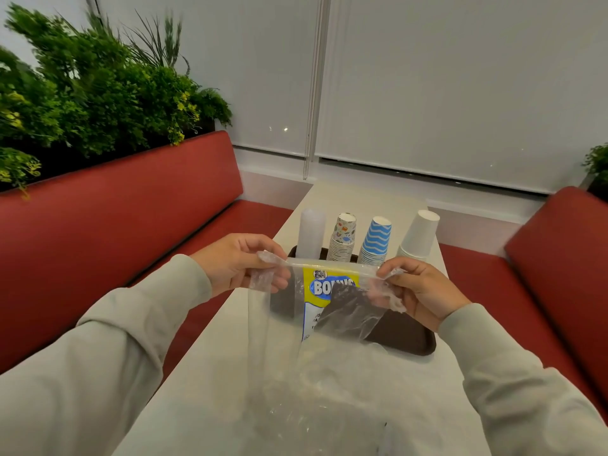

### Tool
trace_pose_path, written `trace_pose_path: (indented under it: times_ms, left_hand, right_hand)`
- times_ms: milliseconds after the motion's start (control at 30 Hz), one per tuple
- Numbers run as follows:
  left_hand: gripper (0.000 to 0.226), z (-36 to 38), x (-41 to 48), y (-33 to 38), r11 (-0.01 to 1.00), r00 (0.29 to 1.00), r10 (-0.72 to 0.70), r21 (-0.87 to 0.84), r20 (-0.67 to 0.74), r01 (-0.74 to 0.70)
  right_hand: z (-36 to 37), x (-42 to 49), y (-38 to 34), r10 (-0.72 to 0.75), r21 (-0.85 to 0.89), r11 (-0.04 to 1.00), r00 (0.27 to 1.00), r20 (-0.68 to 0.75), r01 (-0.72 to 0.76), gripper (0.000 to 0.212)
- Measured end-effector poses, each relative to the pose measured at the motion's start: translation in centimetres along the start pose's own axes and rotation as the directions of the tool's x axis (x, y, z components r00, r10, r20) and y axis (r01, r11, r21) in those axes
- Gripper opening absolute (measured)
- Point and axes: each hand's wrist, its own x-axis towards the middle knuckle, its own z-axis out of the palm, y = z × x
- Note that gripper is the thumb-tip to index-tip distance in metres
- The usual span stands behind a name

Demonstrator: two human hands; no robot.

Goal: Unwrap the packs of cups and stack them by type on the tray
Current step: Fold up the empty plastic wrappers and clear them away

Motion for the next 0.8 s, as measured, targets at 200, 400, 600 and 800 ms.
trace_pose_path:
  times_ms: [200,400,600,800]
  left_hand:
    - [0.038,-0.5,-0.1,-0.1,0.997,1.0,0.023,-0.08,0.018,-0.022]
    - [0.017,-0.1,-0.1,-0.1,0.999,0.997,0.055,0.003,-0.053,-0.055]
    - [0.03,0.4,-0.1,0.2,0.996,0.995,0.053,-0.073,-0.083,-0.059]
    - [0.024,0.4,0.2,-0.4,0.997,0.984,0.057,0.059,-0.166,-0.048]
  right_hand:
    - [0.0,-0.2,-0.2,-0.043,0.024,0.999,0.999,0.011,0.043,0.045]
    - [0.0,-0.1,-0.1,-0.063,0.052,0.997,0.998,-0.014,0.064,0.044]
    - [0.7,-0.4,-0.2,-0.04,0.121,0.992,0.998,-0.049,0.045,0.027]
    - [1.2,-0.4,0.1,-0.002,-0.154,0.988,0.994,-0.108,-0.015,0.018]
